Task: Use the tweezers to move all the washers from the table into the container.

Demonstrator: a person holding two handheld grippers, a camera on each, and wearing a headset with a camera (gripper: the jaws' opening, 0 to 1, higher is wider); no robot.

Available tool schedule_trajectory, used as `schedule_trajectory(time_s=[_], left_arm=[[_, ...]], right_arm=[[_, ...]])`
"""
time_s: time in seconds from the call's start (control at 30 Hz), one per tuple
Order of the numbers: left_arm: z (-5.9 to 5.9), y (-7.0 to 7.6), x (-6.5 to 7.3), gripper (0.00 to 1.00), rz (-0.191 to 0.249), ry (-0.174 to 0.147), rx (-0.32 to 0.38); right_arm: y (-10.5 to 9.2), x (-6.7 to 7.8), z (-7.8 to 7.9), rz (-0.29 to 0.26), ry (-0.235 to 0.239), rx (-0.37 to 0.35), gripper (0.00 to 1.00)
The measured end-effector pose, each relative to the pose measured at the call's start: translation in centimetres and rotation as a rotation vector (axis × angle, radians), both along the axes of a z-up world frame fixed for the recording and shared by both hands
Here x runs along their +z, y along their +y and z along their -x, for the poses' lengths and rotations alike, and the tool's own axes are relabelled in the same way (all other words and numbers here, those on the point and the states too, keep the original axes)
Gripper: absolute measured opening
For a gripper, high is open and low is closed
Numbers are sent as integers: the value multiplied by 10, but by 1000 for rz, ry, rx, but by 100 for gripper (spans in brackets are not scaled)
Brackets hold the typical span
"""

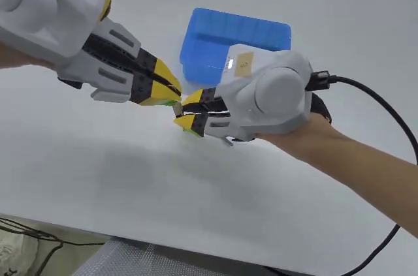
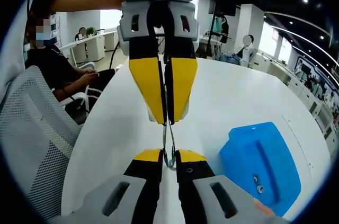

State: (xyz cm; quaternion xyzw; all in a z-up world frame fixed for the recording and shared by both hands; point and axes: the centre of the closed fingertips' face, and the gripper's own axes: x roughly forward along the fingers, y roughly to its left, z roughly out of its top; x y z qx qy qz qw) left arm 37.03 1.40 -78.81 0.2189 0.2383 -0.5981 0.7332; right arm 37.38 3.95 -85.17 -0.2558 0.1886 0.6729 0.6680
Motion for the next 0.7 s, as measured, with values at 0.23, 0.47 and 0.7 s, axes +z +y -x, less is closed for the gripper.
schedule_trajectory(time_s=[0.23,0.47,0.7], left_arm=[[1,-1,-1,6,-6,7,0],[-1,-3,-1,6,1,24,11],[1,-5,0,6,-8,24,8]], right_arm=[[-1,-1,1,1,9,-3,12],[-2,-4,0,2,30,-15,11],[-2,-4,1,20,27,-14,10]])
